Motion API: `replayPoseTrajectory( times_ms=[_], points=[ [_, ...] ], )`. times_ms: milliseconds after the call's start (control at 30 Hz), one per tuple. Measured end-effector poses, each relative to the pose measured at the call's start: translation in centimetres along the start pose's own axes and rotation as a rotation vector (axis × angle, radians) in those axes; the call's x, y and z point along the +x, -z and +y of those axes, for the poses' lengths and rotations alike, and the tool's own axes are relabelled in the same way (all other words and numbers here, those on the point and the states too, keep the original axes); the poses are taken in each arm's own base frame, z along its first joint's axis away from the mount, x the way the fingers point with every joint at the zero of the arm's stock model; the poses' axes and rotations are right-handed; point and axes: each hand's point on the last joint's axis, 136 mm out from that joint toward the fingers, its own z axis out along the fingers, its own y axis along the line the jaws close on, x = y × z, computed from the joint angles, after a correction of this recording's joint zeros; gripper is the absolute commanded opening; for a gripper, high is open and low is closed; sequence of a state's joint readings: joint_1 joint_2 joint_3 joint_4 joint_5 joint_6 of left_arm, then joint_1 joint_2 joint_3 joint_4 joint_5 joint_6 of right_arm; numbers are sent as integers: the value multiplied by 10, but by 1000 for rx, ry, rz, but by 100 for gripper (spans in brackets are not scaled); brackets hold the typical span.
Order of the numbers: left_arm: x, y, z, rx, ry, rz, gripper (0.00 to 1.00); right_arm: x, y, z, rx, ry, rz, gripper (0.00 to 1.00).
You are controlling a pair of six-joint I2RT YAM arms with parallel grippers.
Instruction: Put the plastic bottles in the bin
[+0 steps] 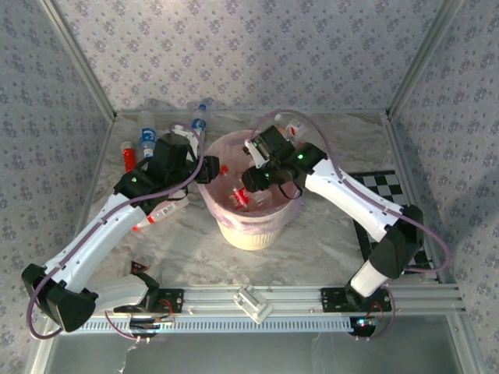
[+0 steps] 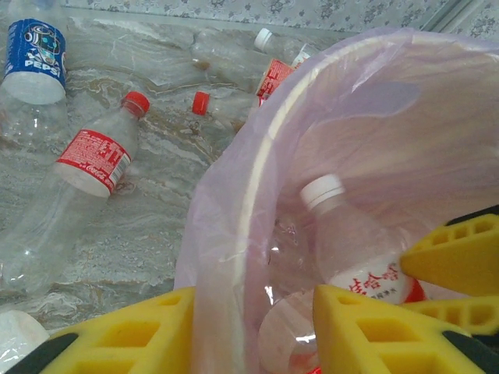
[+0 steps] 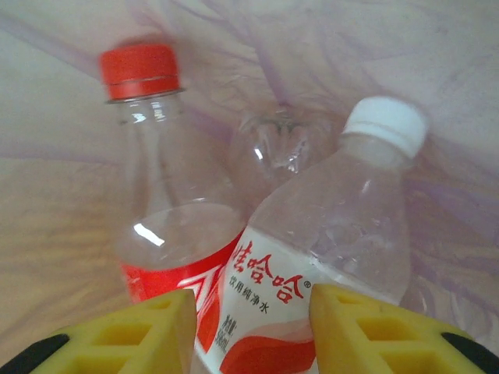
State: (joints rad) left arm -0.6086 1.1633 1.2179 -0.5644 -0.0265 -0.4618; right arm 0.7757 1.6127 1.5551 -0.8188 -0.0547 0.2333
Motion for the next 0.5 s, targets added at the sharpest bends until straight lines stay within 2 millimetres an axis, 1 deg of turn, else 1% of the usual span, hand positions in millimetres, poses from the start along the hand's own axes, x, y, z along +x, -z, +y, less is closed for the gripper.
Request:
replayPoseTrajectory(
  times_ms=[33,100,133,167,233,333,400,500],
  points=[
    [0,0,0,1,0,-2,42,3,-8,-2,2,-12,9,42],
    [-1,0,-1,4,0,-7,42,20,-29,-3,5,-29,54,42],
    [-1,-1,-1,8,1,-8,42,22,-38,-5,8,-42,55,42],
    [-1,-1,-1,10,3,-11,42,23,-42,-7,9,-51,51,42],
    [-2,0,-1,11,4,-16,42,23,-42,-10,15,-70,45,42],
    [-2,1,-2,13,3,-18,42,23,-40,-9,18,-72,42,45],
    [-2,1,-2,13,3,-18,42,23,-35,-6,14,-71,39,47],
    [-3,1,-2,13,3,-19,42,17,-20,2,4,-59,25,48]
  ],
)
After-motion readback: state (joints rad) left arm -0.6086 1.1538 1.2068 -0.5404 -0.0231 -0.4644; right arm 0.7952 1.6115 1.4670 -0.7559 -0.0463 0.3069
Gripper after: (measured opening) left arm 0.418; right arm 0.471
